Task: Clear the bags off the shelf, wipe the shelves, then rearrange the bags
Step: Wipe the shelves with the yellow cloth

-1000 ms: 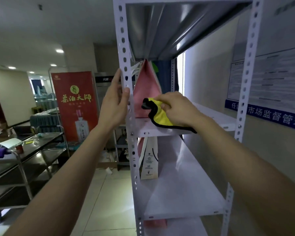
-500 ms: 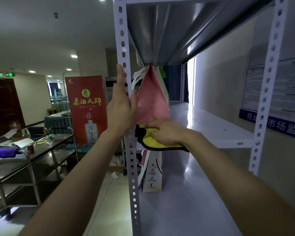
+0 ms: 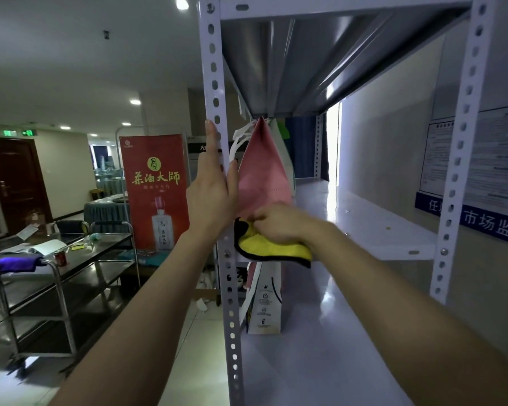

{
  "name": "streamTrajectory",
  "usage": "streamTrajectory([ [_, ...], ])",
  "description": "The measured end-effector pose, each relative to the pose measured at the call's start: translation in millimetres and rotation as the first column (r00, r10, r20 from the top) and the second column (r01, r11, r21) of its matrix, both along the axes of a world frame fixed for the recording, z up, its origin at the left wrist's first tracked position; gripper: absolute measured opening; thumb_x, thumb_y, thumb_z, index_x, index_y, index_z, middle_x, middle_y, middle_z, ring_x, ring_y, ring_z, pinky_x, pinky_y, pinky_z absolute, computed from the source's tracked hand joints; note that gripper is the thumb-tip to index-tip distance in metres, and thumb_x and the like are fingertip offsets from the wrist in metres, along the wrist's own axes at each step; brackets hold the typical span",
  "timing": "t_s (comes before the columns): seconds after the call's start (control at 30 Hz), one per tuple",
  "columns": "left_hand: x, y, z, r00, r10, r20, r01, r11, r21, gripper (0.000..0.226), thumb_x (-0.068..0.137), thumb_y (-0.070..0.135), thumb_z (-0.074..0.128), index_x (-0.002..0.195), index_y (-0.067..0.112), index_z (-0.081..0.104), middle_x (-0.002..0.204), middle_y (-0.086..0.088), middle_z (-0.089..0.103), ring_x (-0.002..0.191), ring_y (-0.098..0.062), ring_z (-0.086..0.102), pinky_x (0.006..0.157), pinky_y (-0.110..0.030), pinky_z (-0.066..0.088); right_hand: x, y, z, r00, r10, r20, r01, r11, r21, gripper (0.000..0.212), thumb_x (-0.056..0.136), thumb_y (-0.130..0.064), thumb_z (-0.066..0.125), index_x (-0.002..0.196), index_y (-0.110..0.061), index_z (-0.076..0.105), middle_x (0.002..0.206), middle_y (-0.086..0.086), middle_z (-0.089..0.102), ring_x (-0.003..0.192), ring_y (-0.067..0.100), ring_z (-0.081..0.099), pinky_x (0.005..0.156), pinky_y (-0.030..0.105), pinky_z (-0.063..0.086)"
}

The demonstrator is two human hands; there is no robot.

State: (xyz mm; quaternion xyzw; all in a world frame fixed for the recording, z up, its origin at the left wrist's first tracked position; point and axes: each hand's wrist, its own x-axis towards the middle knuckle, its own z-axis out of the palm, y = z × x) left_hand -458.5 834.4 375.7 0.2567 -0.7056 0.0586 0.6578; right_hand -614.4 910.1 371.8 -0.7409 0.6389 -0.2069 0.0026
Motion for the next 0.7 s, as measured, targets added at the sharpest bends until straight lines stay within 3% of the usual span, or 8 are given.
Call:
streamTrajectory([
  [0.13,-1.3,4.2,-0.3,1.000,0.008,0.016,-0.007,1.000,-0.011,0.072,0.116,0.047,0.039,0.172,0.040,-0.005,0.151,0.007,0.052,0.067,-0.009,0.058,0.053,-0.019,0.041,-20.1,10.3,-17.3,1.000,-0.007,0.019,0.007,1.000,-0.016,0.041,0.108,-0.039,0.046,0.144,-0.033,0.063,0.159,-0.001,0.052,0.145,0.019,0.045,0.115,0.039,0.038],
  [0.23,0.3,4.4,-9.5,0.999,0.036,0.018,-0.037,0.999,0.027,0.072,0.115,0.057,0.034,0.170,0.044,-0.011,0.159,0.001,0.053,0.066,-0.005,0.059,0.053,-0.017,0.039,-56.2,30.6,-12.0,0.991,-0.084,0.101,0.083,0.996,0.016,0.036,0.103,-0.033,0.051,0.132,-0.036,0.072,0.139,-0.006,0.065,0.121,0.013,0.056,0.099,0.030,0.043],
  [0.33,6.4,6.1,-46.5,0.999,0.031,0.019,-0.033,0.991,0.130,0.075,0.112,0.066,0.029,0.170,0.042,-0.012,0.141,-0.007,0.069,0.070,-0.003,0.062,0.059,-0.029,0.049,-53.7,29.7,-3.6,0.994,-0.094,0.060,0.096,0.995,-0.036,0.035,0.096,-0.031,0.052,0.118,-0.038,0.078,0.119,-0.006,0.073,0.107,0.017,0.065,0.084,0.030,0.051],
  [0.43,6.8,9.9,-83.7,0.999,0.027,0.022,-0.031,0.975,0.221,0.066,0.113,0.064,0.028,0.170,0.043,0.003,0.111,0.000,0.072,0.072,-0.015,0.066,0.064,-0.043,0.057,-12.8,11.5,-12.7,0.999,-0.008,0.054,0.013,0.996,-0.083,0.037,0.102,-0.032,0.054,0.135,-0.038,0.070,0.144,-0.005,0.065,0.127,0.020,0.058,0.100,0.034,0.043],
  [0.5,5.7,6.0,-91.3,0.999,0.037,-0.008,-0.033,0.969,0.245,0.062,0.112,0.066,0.026,0.168,0.046,0.009,0.098,0.003,0.069,0.072,-0.022,0.066,0.066,-0.050,0.059,5.3,3.7,-24.8,1.000,0.006,0.018,-0.004,0.997,-0.079,0.041,0.105,-0.035,0.047,0.143,-0.040,0.062,0.158,-0.005,0.053,0.147,0.023,0.043,0.116,0.045,0.037],
  [0.57,3.8,1.6,-91.4,0.999,0.049,-0.022,-0.043,0.972,0.230,0.062,0.111,0.067,0.025,0.168,0.044,0.013,0.096,0.005,0.068,0.072,-0.023,0.065,0.065,-0.049,0.059,2.8,3.5,-29.6,0.999,-0.049,-0.006,0.049,0.996,-0.080,0.044,0.105,-0.041,0.042,0.146,-0.042,0.058,0.165,0.000,0.044,0.154,0.026,0.034,0.122,0.054,0.032],
  [0.63,0.5,1.1,-91.9,0.999,0.047,-0.021,-0.042,0.977,0.207,0.062,0.112,0.065,0.027,0.168,0.042,0.014,0.098,0.005,0.069,0.071,-0.020,0.064,0.064,-0.044,0.057,-9.8,10.6,-28.5,0.995,-0.099,-0.005,0.099,0.992,-0.078,0.046,0.104,-0.043,0.041,0.146,-0.041,0.058,0.162,0.001,0.048,0.148,0.030,0.040,0.119,0.054,0.036],
  [0.7,-0.8,2.6,-91.8,0.997,0.063,-0.041,-0.056,0.985,0.161,0.063,0.114,0.060,0.028,0.170,0.033,0.020,0.112,0.000,0.066,0.084,-0.020,0.063,0.070,-0.040,0.051,-23.5,21.9,-27.0,0.990,-0.140,0.021,0.141,0.988,-0.065,0.048,0.102,-0.044,0.039,0.144,-0.041,0.059,0.154,0.002,0.055,0.140,0.033,0.046,0.115,0.054,0.039],
])
